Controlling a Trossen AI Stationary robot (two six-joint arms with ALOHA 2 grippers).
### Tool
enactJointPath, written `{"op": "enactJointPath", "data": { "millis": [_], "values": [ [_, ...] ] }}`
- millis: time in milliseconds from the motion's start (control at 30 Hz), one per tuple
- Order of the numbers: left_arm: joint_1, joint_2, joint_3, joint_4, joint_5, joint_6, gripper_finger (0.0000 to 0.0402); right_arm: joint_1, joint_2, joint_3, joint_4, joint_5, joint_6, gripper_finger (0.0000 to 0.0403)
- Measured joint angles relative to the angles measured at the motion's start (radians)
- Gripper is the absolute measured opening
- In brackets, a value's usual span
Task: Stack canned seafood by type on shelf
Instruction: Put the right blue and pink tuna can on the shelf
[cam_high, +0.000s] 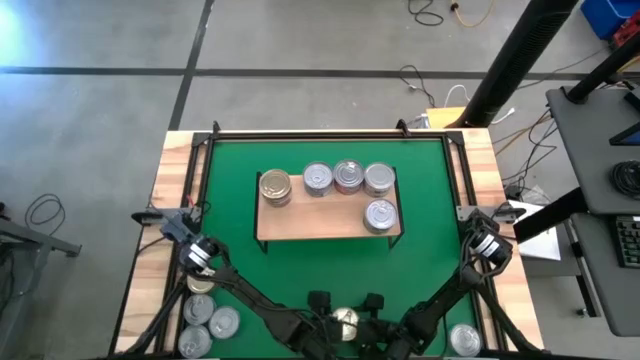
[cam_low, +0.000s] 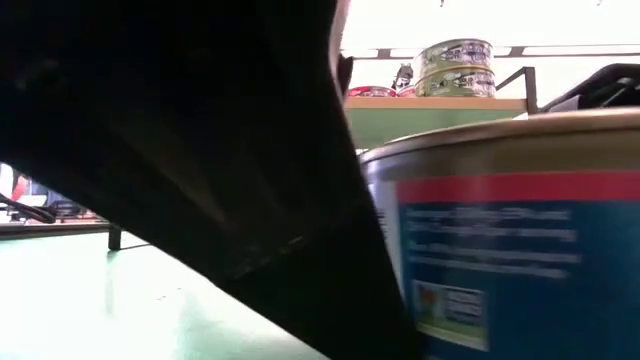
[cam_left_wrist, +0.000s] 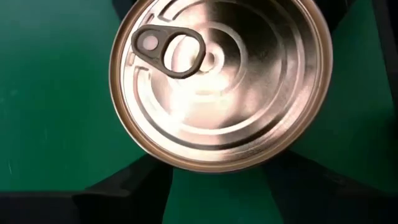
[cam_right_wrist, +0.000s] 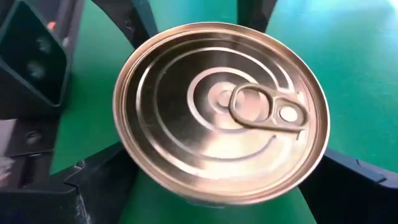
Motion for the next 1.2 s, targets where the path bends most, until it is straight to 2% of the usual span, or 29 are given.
{"op": "enactJointPath", "data": {
  "millis": [167, 300, 567, 733, 1200],
  "values": [
    [0.004, 0.078, 0.156, -0.104, 0.053, 0.100, 0.0218, -0.011, 0.001, 0.010, 0.028, -0.031, 0.008, 0.0384],
    [0.003, 0.114, 0.221, -0.152, 0.055, 0.167, 0.0218, -0.020, 0.002, 0.026, 0.030, -0.037, -0.019, 0.0385],
    [0.005, 0.117, 0.226, -0.163, 0.040, 0.136, 0.0228, -0.023, 0.002, 0.027, -0.013, -0.054, 0.055, 0.0385],
    [0.012, 0.113, 0.225, -0.179, 0.040, 0.138, 0.0232, -0.025, 0.000, 0.029, -0.037, -0.071, 0.035, 0.0385],
    [0.026, 0.103, 0.221, -0.238, 0.044, 0.212, 0.0232, -0.043, 0.000, 0.029, -0.051, -0.047, 0.069, 0.0384]
  ]
}}
